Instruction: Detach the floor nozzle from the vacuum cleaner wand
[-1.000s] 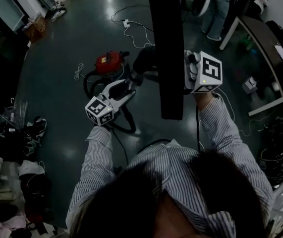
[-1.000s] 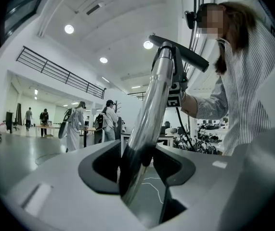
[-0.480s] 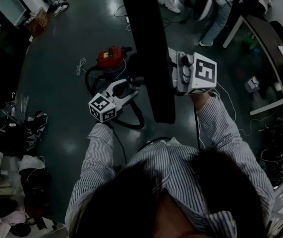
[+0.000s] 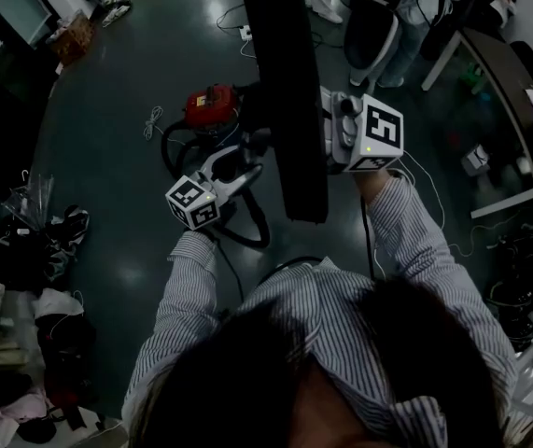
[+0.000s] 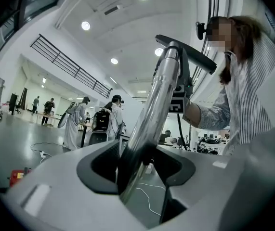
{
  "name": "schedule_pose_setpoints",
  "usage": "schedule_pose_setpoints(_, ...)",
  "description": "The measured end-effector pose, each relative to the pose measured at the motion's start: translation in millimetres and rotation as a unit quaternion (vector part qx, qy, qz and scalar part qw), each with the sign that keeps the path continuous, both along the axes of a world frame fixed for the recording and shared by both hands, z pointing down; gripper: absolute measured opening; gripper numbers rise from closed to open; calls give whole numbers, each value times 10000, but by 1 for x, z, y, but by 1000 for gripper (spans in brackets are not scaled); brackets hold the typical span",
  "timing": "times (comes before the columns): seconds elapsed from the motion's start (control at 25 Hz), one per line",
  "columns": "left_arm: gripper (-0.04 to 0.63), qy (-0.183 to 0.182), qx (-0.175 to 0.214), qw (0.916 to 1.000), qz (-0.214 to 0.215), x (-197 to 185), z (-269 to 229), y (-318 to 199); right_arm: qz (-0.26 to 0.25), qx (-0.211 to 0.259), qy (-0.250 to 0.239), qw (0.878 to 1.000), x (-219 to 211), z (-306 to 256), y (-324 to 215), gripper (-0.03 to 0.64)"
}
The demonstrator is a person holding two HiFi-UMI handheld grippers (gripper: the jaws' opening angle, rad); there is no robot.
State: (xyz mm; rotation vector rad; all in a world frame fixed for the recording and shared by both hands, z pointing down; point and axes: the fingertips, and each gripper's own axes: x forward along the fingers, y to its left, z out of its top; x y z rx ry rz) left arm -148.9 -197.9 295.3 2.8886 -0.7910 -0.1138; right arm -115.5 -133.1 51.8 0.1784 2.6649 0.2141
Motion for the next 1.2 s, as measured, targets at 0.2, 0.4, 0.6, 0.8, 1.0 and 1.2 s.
schedule_pose_setpoints(0.2,204,-364,-29,9993,-22,1,7,-2,-4,-24,135,9999,-8,5,-3,169)
schedule_pose_setpoints(0.4,204,-1119,-87,9933,-275,3,21,-17,339,208,551,9977,-19,17,1,169)
schedule_pose_setpoints(0.6,201,-1631,100,9846,-622,11,23,-34,883,64,641,9940,-27,14,-10,173)
schedule_pose_setpoints(0.8,189,-2099,144,9745,-784,18,44,-34,1389,29,198,9901,-10,-19,-19,172)
schedule_pose_setpoints(1.0,190,-2006,-118,9772,-683,30,81,-17,1555,191,140,9875,23,-49,-37,172)
schedule_pose_setpoints(1.2,193,-1875,-33,9793,-759,32,67,-22,2044,-31,794,9757,29,-14,-55,168)
